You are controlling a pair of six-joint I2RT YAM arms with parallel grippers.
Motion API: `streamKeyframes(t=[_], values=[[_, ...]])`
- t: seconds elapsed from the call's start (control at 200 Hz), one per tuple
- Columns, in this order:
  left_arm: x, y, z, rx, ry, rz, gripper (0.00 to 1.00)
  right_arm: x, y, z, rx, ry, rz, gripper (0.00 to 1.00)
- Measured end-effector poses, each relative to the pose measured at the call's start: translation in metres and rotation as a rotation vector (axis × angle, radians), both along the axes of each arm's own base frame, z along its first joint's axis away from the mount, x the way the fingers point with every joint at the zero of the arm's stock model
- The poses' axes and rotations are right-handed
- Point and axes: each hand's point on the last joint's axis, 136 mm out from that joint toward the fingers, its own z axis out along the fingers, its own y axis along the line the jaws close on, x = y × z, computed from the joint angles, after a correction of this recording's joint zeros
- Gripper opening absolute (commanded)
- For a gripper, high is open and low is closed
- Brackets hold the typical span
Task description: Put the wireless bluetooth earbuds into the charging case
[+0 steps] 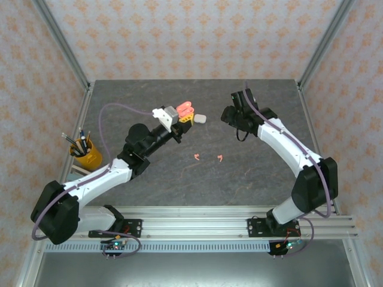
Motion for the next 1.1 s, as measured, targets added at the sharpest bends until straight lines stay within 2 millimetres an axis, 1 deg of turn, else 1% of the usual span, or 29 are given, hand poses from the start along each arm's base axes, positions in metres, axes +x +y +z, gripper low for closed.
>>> streamKeyframes(t=[0.08, 0.135, 0.17, 0.315, 0.36, 0.425, 0.49, 0.555, 0.626, 0.701, 0.806, 0.916, 1.001, 1.101], values=[[0.002, 0.005, -0.014, 0.025, 0.016, 0.03, 0.0, -0.001, 0.004, -0.008, 0.015, 0.033, 0.003, 0.47], [0.002, 0.008, -0.019, 0.037, 0.016, 0.05, 0.0, -0.004, 0.007, -0.017, 0.031, 0.07, 0.001, 0.42], [0.002, 0.011, -0.02, 0.04, 0.016, 0.065, 0.0, -0.005, 0.01, -0.024, 0.041, 0.101, 0.002, 0.41], [0.007, 0.026, -0.025, 0.033, 0.017, 0.116, 0.0, -0.016, 0.022, -0.06, 0.046, 0.23, 0.011, 0.4], [0.011, 0.034, -0.028, 0.03, 0.026, 0.137, 0.0, -0.022, 0.029, -0.071, 0.032, 0.27, 0.026, 0.4], [0.017, 0.046, -0.034, 0.027, 0.039, 0.167, 0.0, -0.031, 0.041, -0.083, 0.005, 0.315, 0.058, 0.4], [0.022, 0.056, -0.038, 0.022, 0.054, 0.192, 0.0, -0.038, 0.056, -0.089, -0.017, 0.344, 0.096, 0.41], [0.024, 0.061, -0.041, 0.021, 0.061, 0.201, 0.0, -0.042, 0.07, -0.093, -0.035, 0.36, 0.135, 0.41], [0.024, 0.064, -0.041, 0.016, 0.062, 0.198, 0.0, -0.045, 0.083, -0.098, -0.056, 0.373, 0.175, 0.42], [0.021, 0.067, -0.038, 0.009, 0.056, 0.193, 0.0, -0.045, 0.09, -0.104, -0.082, 0.388, 0.211, 0.43], [0.017, 0.07, -0.028, -0.01, 0.038, 0.182, 0.0, -0.047, 0.095, -0.117, -0.12, 0.416, 0.255, 0.43], [0.013, 0.072, -0.02, -0.02, 0.021, 0.17, 0.0, -0.052, 0.099, -0.133, -0.156, 0.456, 0.302, 0.45], [0.012, 0.072, -0.02, -0.023, 0.021, 0.163, 0.0, -0.057, 0.103, -0.142, -0.177, 0.481, 0.337, 0.47], [0.011, 0.07, -0.02, -0.024, 0.023, 0.15, 0.0, -0.062, 0.111, -0.146, -0.189, 0.49, 0.384, 0.49]])
